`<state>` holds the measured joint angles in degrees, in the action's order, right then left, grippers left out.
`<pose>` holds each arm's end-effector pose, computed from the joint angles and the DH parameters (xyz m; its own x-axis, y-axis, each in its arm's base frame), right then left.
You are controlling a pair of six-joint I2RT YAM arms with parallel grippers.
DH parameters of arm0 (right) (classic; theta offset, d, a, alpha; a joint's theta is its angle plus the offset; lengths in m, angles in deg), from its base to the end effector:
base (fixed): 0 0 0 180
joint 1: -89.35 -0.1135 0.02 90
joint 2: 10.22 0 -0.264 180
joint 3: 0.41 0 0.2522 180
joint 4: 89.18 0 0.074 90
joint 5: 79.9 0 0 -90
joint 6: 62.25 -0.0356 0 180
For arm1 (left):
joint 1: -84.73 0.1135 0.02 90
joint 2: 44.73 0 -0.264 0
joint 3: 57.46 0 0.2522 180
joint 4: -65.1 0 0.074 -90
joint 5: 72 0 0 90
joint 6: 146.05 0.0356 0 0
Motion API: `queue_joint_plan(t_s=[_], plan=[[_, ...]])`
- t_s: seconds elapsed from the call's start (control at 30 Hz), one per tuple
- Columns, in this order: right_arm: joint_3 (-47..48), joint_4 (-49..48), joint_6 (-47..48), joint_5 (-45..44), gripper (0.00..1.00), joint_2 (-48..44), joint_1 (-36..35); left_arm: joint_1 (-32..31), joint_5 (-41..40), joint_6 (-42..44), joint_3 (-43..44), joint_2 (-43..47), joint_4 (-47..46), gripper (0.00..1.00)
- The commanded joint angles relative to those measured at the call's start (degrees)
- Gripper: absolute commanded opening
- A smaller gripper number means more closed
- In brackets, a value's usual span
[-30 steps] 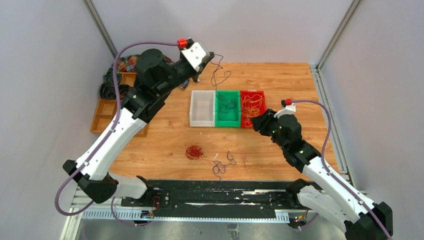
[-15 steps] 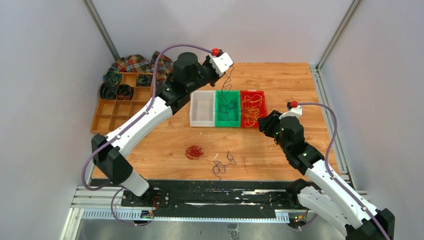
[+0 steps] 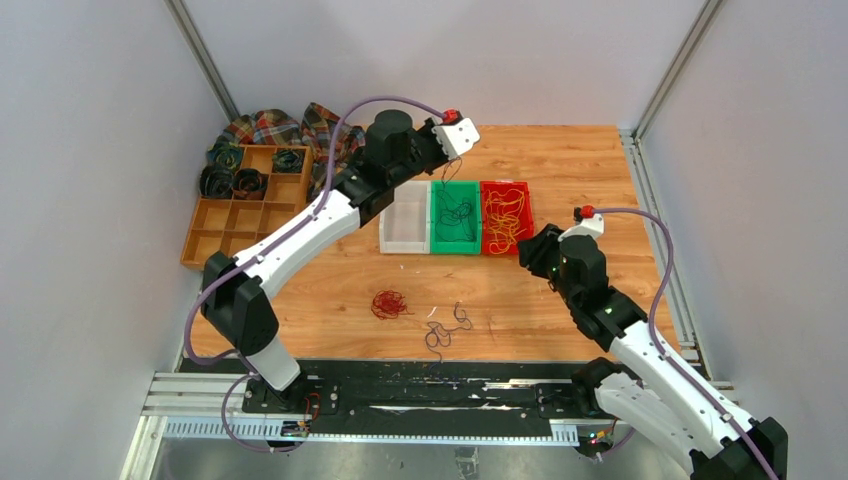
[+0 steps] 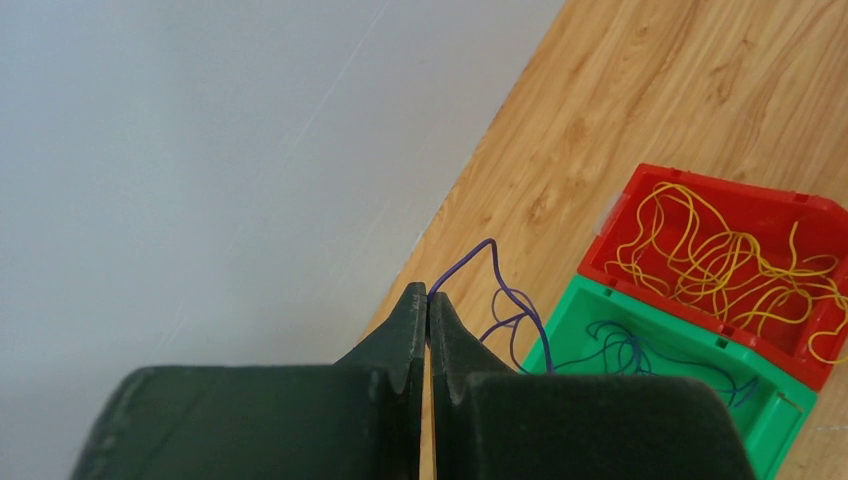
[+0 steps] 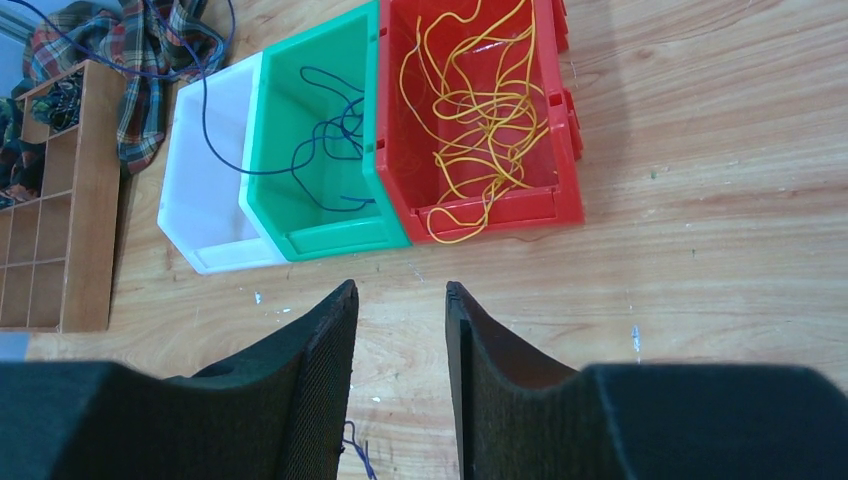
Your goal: Untangle the cables
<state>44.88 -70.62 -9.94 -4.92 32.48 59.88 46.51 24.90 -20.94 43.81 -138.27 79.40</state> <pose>0.1631 0.0816 0.2741 -0.3474 0.4819 -0.8044 -0.0579 0.8452 0.5314 0.3076 -0.2476 0.3984 0.3337 0.4640 -0.8206 0.6309 0.5369 0.5601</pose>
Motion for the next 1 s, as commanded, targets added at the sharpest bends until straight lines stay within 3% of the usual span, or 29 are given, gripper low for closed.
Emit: queue_joint_plan(t_s=[0.0, 0.33, 0.53, 0.97], plan=[[-0.4, 0.0, 0.1, -0.5, 0.37, -0.5, 0.9, -0.7, -0.2, 0.8, 0.0, -1.2, -1.8, 0.01], [-0.1, 1.6, 0.3, -1.3, 0.36, -1.9, 1.1, -3.7, -0.2, -4.7, -3.1, -3.6, 8.5, 0.00], [-0.5, 1.9, 0.6, -1.4, 0.36, -1.9, 1.4, -3.8, -4.8, -5.0, -0.5, -8.6, 9.8, 0.00], [-1.1, 3.2, 1.4, -1.2, 0.36, -2.7, 3.9, -3.4, -5.3, -3.0, 0.3, -18.5, 6.8, 0.00]])
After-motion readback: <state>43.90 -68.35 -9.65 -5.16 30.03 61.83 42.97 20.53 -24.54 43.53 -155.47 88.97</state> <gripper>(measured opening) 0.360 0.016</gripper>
